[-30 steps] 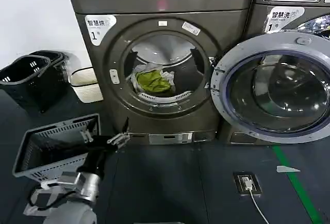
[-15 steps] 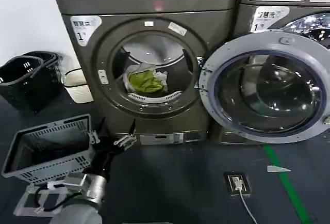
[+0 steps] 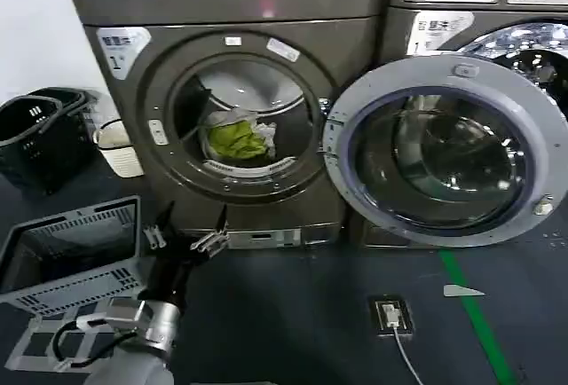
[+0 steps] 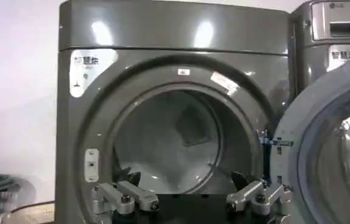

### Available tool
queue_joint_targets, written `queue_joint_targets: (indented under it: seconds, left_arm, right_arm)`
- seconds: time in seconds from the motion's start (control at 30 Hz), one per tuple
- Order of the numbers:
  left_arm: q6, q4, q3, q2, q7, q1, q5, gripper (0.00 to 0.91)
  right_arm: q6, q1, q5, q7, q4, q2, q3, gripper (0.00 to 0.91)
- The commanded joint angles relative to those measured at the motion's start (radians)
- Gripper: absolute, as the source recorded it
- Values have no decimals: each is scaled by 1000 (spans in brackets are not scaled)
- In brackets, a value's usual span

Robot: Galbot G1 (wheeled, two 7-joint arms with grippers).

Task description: Grasp the clothes from the dryer.

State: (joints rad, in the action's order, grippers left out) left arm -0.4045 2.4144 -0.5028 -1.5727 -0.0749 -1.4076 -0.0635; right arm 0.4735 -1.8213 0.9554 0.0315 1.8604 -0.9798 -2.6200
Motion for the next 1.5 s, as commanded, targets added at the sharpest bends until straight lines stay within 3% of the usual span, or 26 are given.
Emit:
queue_joint_targets:
  seconds: [0.03, 0.5, 0.6, 1.5]
  left_arm:
    - [0, 6, -15, 4, 7, -5, -2, 907]
    - [5, 30, -37, 12, 12, -23, -9, 907]
    - [5, 28, -39, 11, 11, -23, -10, 907]
    - [4, 19, -48, 12, 1, -11, -4, 907]
  right_arm:
    - [-1, 5, 1, 1, 3, 0, 6, 907]
    - [-44, 9, 48, 3, 18, -1, 27, 907]
    - [-64, 11, 50, 33, 16, -4, 35, 907]
    - [-68, 10, 59, 27, 0, -6, 18, 907]
